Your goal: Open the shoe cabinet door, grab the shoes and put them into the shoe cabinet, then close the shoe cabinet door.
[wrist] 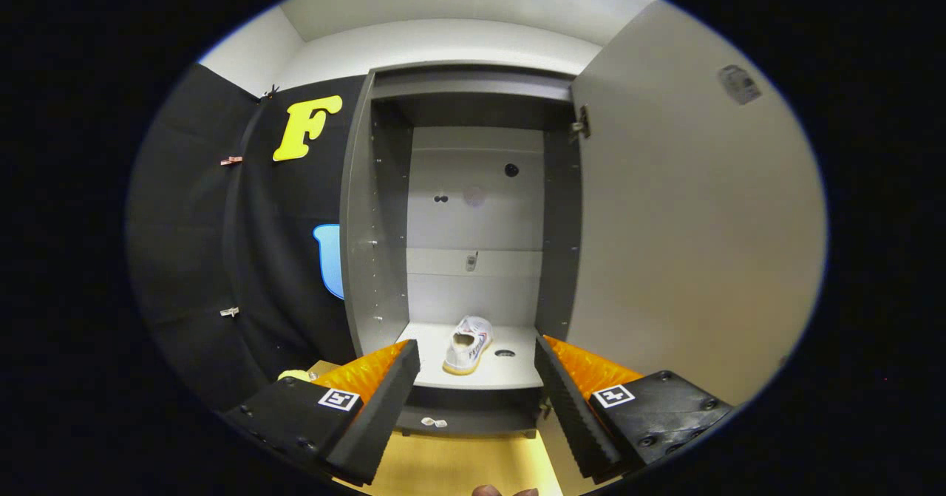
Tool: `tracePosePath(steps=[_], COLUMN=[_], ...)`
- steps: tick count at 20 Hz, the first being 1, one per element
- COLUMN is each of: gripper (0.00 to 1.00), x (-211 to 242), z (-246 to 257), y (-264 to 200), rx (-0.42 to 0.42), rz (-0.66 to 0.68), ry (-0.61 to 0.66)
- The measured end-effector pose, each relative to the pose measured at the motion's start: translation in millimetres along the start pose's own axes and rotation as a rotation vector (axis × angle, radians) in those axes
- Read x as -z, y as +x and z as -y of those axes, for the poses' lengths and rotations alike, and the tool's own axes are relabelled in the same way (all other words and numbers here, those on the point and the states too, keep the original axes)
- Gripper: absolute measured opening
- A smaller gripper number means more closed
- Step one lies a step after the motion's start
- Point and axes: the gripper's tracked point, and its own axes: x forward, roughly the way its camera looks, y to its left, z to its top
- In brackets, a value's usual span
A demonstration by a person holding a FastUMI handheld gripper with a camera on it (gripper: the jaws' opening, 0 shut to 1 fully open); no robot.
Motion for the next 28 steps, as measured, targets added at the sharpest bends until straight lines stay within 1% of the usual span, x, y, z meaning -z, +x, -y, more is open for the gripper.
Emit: tracePosePath(steps=[3,6,9,14,18,20,22,24,28], gripper=[0.98,0.98,0.98,0.97,0.98,0.98,0.97,0.97,0.98], x=[-6.4,-13.8,-18.0,-4.8,10.4,16.4,31.3,46.4,56.4], z=[28.3,64.2,107.6,202.6,274.2,299.8,316.3,320.6,303.0], y=[-54.1,-103.6,-141.3,-175.9,-179.2,-174.8,-159.2,-136.1,-102.9], rx=[0.043,0.112,0.197,0.365,0.482,0.502,0.503,0.469,0.379], rz=[0.032,0.067,0.098,0.071,0.032,0.02,-0.024,-0.069,-0.104], ry=[-0.03,-0.016,0.0,-0.009,0.006,0.012,0.005,0.033,0.081])
